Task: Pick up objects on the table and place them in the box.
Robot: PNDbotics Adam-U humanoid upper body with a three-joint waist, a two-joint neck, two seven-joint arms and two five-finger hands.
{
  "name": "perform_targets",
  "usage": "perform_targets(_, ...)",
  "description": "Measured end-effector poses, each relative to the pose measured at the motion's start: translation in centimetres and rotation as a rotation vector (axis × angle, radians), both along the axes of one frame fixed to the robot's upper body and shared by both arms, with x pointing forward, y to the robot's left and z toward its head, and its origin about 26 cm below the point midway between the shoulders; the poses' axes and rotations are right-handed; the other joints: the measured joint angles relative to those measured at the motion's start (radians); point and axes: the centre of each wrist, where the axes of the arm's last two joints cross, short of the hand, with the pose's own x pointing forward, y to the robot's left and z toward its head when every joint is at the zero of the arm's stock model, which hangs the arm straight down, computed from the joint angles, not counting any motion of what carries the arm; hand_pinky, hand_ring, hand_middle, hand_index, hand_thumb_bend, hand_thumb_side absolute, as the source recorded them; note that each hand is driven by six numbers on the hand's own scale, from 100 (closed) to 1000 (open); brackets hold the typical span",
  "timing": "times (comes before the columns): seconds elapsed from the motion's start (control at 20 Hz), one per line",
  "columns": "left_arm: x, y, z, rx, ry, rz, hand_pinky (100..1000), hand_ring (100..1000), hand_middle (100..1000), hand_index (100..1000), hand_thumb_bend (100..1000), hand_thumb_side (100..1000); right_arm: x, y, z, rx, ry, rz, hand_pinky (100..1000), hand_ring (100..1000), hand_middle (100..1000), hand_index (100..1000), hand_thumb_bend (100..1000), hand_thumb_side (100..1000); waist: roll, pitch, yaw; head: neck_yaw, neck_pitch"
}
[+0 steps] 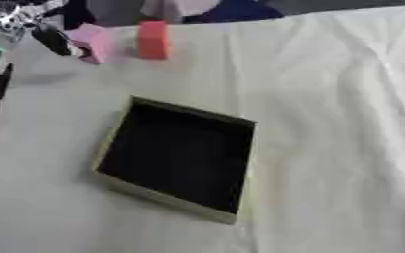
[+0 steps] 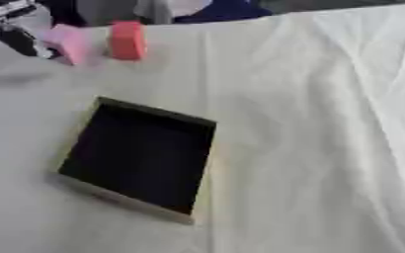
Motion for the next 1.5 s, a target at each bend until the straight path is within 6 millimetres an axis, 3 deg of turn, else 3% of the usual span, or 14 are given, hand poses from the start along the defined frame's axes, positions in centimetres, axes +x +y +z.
perform_targets(0.55, 0.1, 0.3, -0.3, 0.028, 0.096, 0.016, 845, 901, 903, 984, 443, 100, -0.1, -0.2, -0.2, 0.01, -0.002, 0.002, 838, 844, 761, 772, 100, 618, 0.005, 0.0, 0.001, 0.011, 0.008)
perform_targets(1.0, -0.1, 0.8, 0.1, 0.042, 0.129, 0.03, 865, 905, 898, 986, 597, 100, -0.3, -0.4, -0.2, 0.018, -0.014, -0.004, 837, 840, 756, 768, 100, 620, 0.022, 0.0, -0.007, 0.028, 0.007)
perform_targets(1.5, -0.4, 1.5, 0.6, 0.05, 0.151, 0.058, 912, 927, 882, 976, 659, 100, -0.5, -1.0, -0.6, 0.052, -0.016, -0.004, 834, 832, 745, 762, 100, 620, 0.026, 0.014, -0.003, 0.033, 0.007)
